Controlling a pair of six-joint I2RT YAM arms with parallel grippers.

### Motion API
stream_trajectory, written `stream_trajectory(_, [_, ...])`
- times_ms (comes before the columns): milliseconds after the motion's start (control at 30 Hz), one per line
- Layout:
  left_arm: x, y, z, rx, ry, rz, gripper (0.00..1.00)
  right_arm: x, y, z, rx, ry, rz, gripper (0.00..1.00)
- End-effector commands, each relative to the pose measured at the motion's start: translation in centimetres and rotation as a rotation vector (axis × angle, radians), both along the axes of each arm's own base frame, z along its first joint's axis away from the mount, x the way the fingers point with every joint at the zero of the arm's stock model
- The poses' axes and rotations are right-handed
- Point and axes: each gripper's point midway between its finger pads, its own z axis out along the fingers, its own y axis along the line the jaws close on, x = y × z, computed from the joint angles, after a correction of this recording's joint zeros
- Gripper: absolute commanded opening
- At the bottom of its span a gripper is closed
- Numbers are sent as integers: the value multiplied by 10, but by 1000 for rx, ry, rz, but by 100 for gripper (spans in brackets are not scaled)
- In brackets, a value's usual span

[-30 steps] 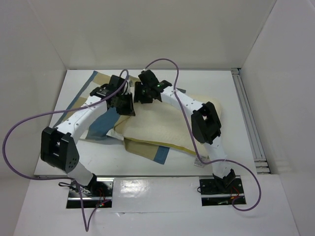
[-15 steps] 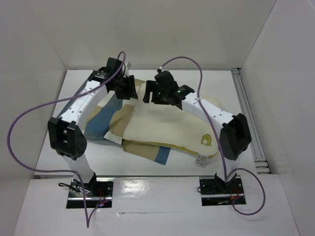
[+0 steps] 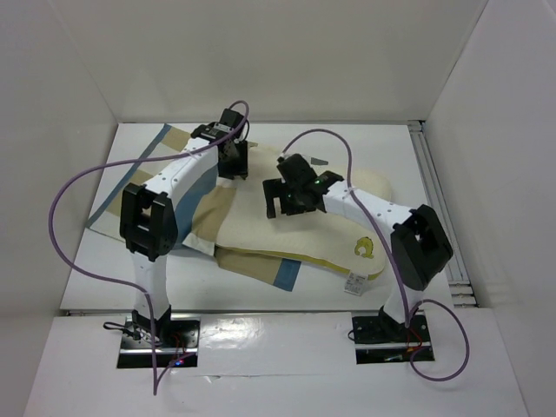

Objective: Put the pillow into the pillowcase

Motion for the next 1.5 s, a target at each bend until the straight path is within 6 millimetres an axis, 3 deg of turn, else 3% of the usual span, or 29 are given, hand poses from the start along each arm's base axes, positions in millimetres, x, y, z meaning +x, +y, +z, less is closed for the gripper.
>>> stream_trajectory(0, [15,13,-1,62,-20,65,30,-12,22,-20,21,7,99,94])
stream_trajectory(33, [17,7,0,59,-27,56,16,-13,25,-28,34,21,99,87])
stream_trajectory(67, [16,7,2,56,-22,64,4,-19,29,-37,47,42,99,73])
stream_trajectory(100, [14,5,4,42,-13,55,0,-11,36,-37,67,18,100,38])
stream_trajectory(167, [11,-6,12,12,-21,20,0,-11,38,-43,82,31,75,5])
stream_trajectory(200, [8,-13,21,-1,-35,-8,0,-5,41,-37,93,8,70,0])
stream_trajectory(300, [2,-32,35,-52,-61,-78,0,2,52,-6,166,-89,78,0])
stream_trajectory(500, [-12,-82,86,-205,-122,-235,0,9,62,66,229,-258,37,0])
stream_trajectory(633, [-28,-106,113,-301,-134,-322,0,4,70,80,230,-294,19,0])
stream_trajectory(733, [-33,-105,122,-313,-141,-313,0,7,71,58,197,-250,-7,0])
stream_trajectory(767, [-28,-96,112,-263,-141,-276,0,7,72,58,213,-238,-25,0])
stream_trajectory(800, [-25,-91,111,-243,-150,-249,1,3,65,42,187,-212,-40,0])
stream_trajectory(833, [-19,-81,107,-219,-152,-217,11,5,68,42,208,-220,-48,0])
stream_trajectory(867, [-12,-73,98,-186,-148,-200,27,5,66,39,203,-224,-54,0])
stream_trajectory(900, [-4,-59,96,-162,-146,-173,50,6,65,39,205,-224,-70,0])
stream_trajectory(933, [-5,-48,85,-125,-97,-148,59,7,64,39,201,-229,-77,0])
stream_trajectory(967, [2,-31,95,-90,-124,-99,71,9,66,39,207,-226,-83,0])
stream_trajectory(1033, [1,-7,103,-52,-140,-37,78,11,68,43,215,-232,-84,0])
stream_trajectory(1067, [-5,24,115,-12,-179,32,81,14,69,43,210,-238,-91,0])
stream_trajectory(1133, [-14,53,124,-26,-212,120,81,17,72,46,211,-239,-91,0])
stream_trajectory(1200, [-36,91,117,-68,-222,223,76,17,74,44,202,-234,-76,0])
stream_trajectory(1233, [-45,97,112,-111,-213,268,74,15,76,42,191,-227,-45,0])
stream_trajectory(1267, [-55,101,105,-142,-205,286,72,14,77,38,179,-216,-29,5])
stream_trajectory(1300, [-77,101,67,-162,-117,303,70,14,79,38,167,-213,-11,19])
stream_trajectory(1333, [-86,99,76,-222,-173,335,70,18,81,42,152,-226,9,37])
stream_trajectory(1367, [-94,95,68,-256,-171,343,68,15,80,44,133,-215,32,64])
stream_trajectory(1400, [-115,94,34,-272,-99,368,68,16,81,42,116,-213,43,74])
stream_trajectory(1433, [-116,89,44,-344,-168,387,68,15,85,51,100,-246,68,79])
stream_trajectory(1467, [-120,86,38,-373,-177,389,68,12,87,53,85,-248,91,83])
